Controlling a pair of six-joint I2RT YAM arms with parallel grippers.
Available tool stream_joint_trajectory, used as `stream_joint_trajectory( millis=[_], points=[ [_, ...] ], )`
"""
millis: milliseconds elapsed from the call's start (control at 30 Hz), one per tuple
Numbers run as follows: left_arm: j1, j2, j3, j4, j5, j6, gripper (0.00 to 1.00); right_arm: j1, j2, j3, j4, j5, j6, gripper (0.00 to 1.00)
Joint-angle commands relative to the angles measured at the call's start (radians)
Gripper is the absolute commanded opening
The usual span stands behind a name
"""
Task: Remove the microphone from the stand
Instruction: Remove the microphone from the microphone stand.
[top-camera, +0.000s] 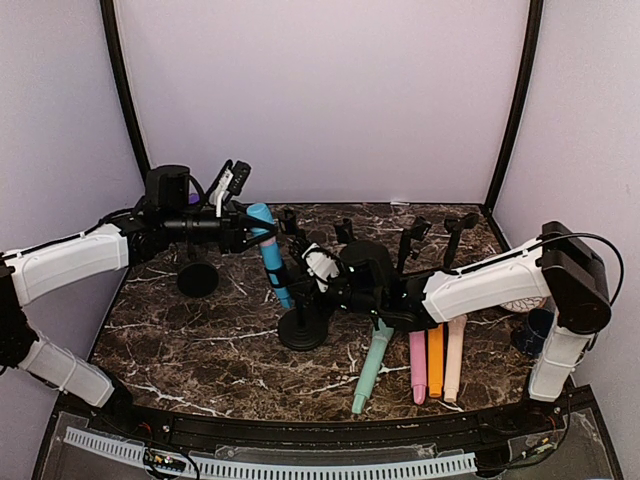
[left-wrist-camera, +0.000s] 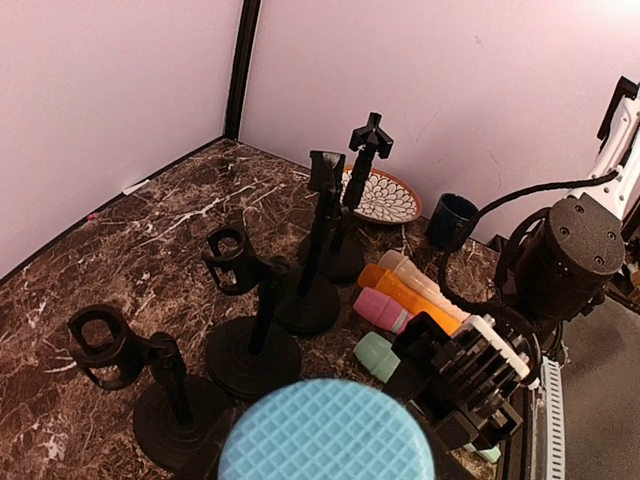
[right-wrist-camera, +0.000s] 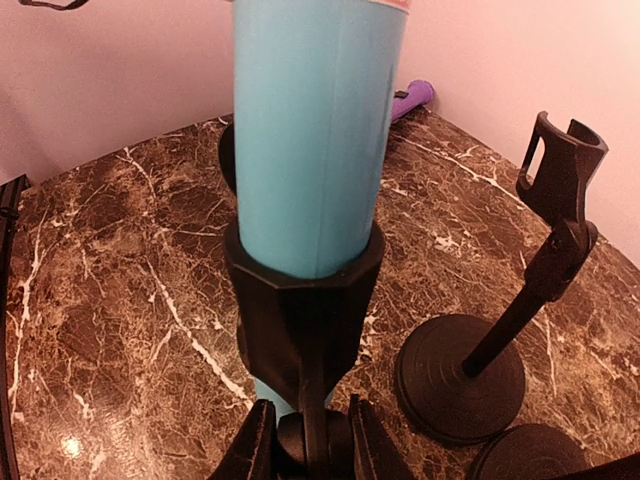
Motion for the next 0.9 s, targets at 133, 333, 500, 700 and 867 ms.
stream_joint_trajectory(
  millis=[133,333,500,700,867],
  points=[
    [0.118,0.01,0.028,0.018,0.123,-0.161,0.0,0.015,-0.022,-0.021,0.051,0.022,-0.099,0.0],
    [0.118,-0.009,0.014,0.016,0.096,-0.123,0.0,0.017,-0.008,-0.005,0.037,0.037,-0.054,0.0],
    [0.1,-0.093,-0.064,0.116,0.082,-0.097,0.0,0.016,0.008,0.012,0.02,0.054,0.005,0.0],
    [-0.022,-0.196,-0.104,0.068,-0.096,0.098,0.0,-0.007,0.038,0.04,-0.004,0.065,0.114,0.0],
    [-0.129,-0.215,-0.101,-0.004,-0.2,0.223,0.0,-0.041,0.05,0.045,0.001,0.06,0.184,0.0]
  ],
)
